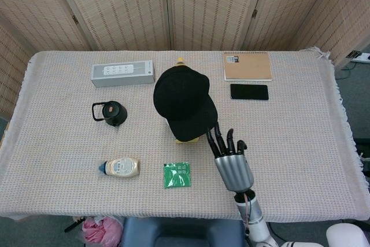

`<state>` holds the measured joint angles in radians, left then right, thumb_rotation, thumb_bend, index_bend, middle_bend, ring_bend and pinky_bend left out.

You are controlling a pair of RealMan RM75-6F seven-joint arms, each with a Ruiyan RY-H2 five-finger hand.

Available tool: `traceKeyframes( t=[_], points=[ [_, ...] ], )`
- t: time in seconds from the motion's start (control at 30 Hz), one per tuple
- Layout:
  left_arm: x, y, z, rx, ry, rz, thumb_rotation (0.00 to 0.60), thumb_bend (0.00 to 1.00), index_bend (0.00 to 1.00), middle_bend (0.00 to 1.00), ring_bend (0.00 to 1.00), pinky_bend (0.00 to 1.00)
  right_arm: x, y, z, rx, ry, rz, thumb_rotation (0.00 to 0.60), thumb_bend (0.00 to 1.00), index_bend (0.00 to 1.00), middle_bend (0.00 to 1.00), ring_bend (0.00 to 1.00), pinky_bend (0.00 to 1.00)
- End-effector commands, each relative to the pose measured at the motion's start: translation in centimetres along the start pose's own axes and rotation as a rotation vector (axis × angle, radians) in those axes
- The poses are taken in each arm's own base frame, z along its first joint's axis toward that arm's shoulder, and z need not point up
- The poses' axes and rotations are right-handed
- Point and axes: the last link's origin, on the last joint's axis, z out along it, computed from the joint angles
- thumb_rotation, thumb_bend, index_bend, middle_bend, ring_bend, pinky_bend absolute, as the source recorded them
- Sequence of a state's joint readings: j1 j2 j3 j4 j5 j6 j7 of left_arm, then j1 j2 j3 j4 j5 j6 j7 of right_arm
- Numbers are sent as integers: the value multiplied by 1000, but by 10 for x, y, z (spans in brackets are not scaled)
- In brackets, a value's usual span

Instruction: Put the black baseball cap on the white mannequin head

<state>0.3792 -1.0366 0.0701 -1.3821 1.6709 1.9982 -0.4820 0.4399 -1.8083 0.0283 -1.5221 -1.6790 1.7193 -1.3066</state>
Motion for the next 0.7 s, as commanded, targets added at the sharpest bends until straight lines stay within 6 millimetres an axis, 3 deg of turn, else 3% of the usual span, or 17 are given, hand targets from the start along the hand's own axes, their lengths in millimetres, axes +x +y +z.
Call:
traceKeyframes(
  t=[0.03,0.2,0.3,0.47,0.57,0.7],
  points=[
    [-6,4,3,-4,-5,16,600,86,199,49,42,136,-14,76,-44,-57,-214,287,600,186,0,84,265,559],
    [-17,12,6,-1,-13,49,600,86,199,49,42,136,-43,147,-82,-121,-303,401,600,194,0,77,216,436],
    [-23,16,7,5,-4,80,600,86,199,49,42,136,-46,175,-113,-122,-290,463,600,189,0,65,188,376],
    [-31,22,8,-15,-22,104,600,86,199,49,42,136,-41,206,-159,-156,-359,473,600,141,0,7,83,200],
    [-33,25,7,-36,-30,122,600,86,199,49,42,136,-37,217,-171,-159,-444,474,600,135,0,0,50,69],
    [-35,28,6,-46,-27,130,600,86,199,49,42,136,-28,223,-176,-162,-524,472,600,133,0,0,42,0]
  ],
)
